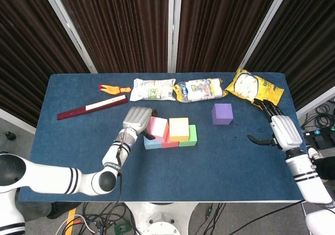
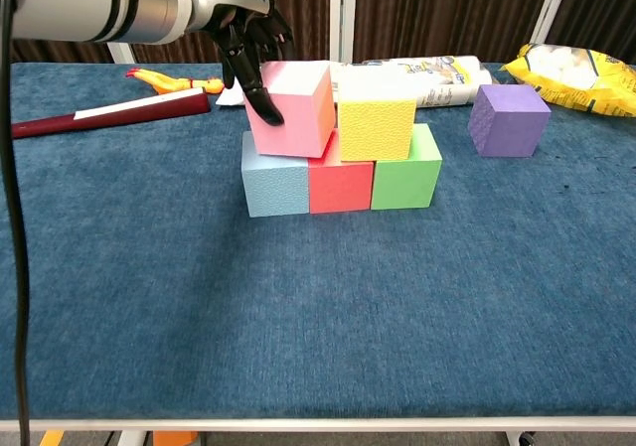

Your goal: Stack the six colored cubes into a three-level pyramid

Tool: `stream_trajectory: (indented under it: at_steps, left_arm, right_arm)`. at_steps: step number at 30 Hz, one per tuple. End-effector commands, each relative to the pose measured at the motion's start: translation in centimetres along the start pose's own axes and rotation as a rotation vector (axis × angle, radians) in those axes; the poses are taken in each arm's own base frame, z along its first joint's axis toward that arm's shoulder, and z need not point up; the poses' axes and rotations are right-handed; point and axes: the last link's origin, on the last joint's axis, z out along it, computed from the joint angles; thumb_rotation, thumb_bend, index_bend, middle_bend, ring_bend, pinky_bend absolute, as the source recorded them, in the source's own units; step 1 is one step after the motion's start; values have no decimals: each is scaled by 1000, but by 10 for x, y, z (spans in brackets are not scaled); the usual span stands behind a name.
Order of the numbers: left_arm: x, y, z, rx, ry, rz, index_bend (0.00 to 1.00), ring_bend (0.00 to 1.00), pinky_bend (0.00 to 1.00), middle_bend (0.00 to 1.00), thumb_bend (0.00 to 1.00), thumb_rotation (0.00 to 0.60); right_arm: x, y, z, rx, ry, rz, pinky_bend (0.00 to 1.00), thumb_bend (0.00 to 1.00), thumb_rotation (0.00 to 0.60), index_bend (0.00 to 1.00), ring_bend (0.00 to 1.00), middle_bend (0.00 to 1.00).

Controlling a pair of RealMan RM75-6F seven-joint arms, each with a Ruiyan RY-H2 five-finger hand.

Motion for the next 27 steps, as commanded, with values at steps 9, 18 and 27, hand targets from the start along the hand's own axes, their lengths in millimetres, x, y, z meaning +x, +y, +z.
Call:
stream_trajectory:
  at_steps: [9, 18, 27]
  left_arm:
    - [-3, 3, -3, -4, -15, -10, 274, 282, 462, 302, 0, 600]
    - [-3, -1, -8, -13, -5, -19, 136, 195, 431, 199, 0, 600]
    - [10, -24, -27, -63, 80, -81, 122, 170, 398, 183, 0, 600]
  right_arm:
    - [-2, -2, 1, 5, -10, -2, 100, 113, 600, 0, 4, 126]
    - [-9, -4, 3, 10, -40, -7, 100, 113, 600, 0, 4, 126]
    - [-23, -16, 10, 51, -111, -6, 100, 113, 600, 0, 4, 126]
